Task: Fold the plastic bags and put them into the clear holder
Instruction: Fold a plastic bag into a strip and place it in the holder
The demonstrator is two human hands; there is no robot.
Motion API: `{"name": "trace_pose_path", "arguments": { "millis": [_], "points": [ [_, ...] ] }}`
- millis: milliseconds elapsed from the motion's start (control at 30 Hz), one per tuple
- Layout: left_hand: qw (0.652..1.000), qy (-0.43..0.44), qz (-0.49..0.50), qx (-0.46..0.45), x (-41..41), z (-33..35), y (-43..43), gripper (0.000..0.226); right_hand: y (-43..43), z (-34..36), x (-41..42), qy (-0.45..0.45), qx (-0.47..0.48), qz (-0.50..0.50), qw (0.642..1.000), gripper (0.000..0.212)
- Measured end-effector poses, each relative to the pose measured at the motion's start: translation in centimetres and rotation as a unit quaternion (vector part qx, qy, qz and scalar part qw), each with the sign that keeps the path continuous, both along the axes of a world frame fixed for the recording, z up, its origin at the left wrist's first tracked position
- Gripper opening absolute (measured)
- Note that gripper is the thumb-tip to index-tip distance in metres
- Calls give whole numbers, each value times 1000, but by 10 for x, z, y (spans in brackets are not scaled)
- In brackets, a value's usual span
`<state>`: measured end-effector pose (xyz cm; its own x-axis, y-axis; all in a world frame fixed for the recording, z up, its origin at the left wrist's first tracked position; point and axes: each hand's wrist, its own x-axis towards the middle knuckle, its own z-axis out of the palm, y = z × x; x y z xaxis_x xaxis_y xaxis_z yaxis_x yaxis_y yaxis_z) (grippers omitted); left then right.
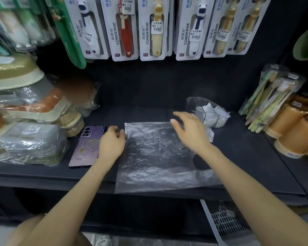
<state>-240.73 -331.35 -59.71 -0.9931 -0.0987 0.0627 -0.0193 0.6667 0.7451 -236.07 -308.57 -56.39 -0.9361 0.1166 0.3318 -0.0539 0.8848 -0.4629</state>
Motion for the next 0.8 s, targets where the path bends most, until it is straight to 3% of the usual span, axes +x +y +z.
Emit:
{"name": "trace_pose_path", "arguments": {
  "millis": [67,167,267,400,533,633,800],
  "points": [
    [999,-37,3,7,-17,1,10,20,-3,-3,-29,-59,8,15,998,45],
    [995,-70,5,72,-36,-3,18,37,-6,-10,-53,-124,-20,17,992,32],
    [979,-108,26,170,-44,-7,19,38,-2,-14,-55,-155,-89,42,983,16],
    [950,-114,-9,292,-42,0,19,28,11,-14,-41,-155,-179,75,969,25],
    [911,-120,-16,394,-42,4,18,25,33,-5,-19,-216,-292,100,926,14],
    [906,-110,-11,408,-43,2,19,24,47,-5,-9,-260,-315,86,909,23],
    [905,-101,2,414,-45,-4,18,26,60,-1,0,-286,-276,63,916,47]
  ]
}}
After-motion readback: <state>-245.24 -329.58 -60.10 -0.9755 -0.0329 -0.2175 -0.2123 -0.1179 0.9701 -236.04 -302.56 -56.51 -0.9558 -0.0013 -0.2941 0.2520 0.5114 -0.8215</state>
